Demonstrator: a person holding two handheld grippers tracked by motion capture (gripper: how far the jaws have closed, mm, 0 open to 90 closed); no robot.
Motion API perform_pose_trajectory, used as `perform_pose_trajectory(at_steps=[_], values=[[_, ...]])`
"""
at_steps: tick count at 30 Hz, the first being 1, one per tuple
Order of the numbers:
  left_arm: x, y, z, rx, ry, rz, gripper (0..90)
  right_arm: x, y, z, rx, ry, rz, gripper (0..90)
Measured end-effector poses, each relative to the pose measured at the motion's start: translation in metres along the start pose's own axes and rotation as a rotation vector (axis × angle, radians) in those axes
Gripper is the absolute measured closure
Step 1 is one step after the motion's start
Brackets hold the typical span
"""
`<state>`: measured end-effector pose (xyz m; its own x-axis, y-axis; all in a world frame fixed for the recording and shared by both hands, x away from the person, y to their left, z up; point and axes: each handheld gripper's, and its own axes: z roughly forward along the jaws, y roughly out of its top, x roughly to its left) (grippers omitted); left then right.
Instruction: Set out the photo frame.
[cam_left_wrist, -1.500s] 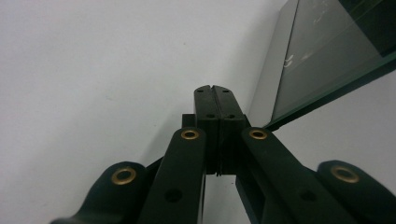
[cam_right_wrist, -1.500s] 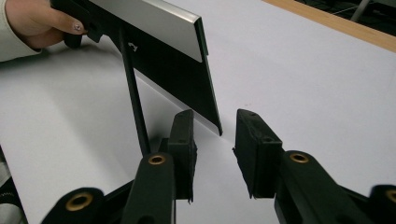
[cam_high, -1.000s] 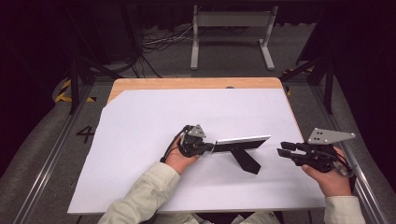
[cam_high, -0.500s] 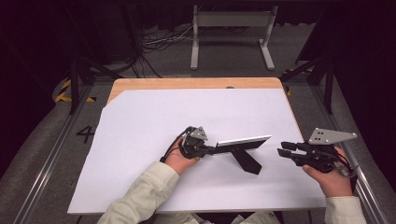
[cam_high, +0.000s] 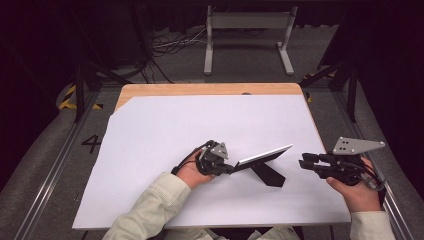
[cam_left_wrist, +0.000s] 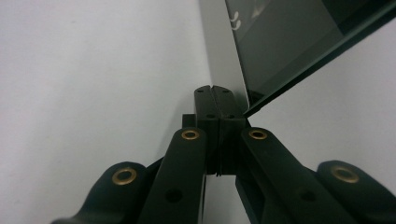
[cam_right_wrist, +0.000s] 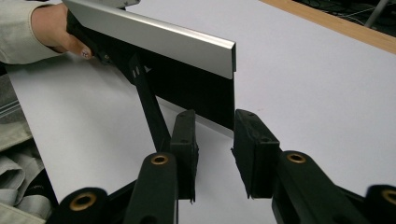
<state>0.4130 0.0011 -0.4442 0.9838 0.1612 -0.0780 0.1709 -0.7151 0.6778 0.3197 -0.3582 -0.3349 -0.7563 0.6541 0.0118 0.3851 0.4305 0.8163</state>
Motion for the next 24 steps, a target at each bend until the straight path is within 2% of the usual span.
perform_pose_trajectory(at_steps=[2, 6, 15, 24], values=[[-0.003, 0.002, 0.001, 0.009, -0.008, 0.027, 90.0, 0.0, 0.0, 0.0, 0.002, 0.002, -0.002, 69.4], [-0.008, 0.005, 0.002, 0.031, -0.023, 0.052, 90.0, 0.001, 0.001, -0.001, 0.011, 0.006, -0.006, 69.4], [-0.014, 0.007, 0.002, 0.052, -0.068, 0.084, 90.0, 0.01, 0.008, -0.004, 0.027, 0.034, -0.037, 69.2], [-0.027, 0.01, 0.004, 0.078, -0.113, 0.125, 90.0, 0.018, 0.014, -0.002, 0.047, 0.065, -0.064, 68.7]])
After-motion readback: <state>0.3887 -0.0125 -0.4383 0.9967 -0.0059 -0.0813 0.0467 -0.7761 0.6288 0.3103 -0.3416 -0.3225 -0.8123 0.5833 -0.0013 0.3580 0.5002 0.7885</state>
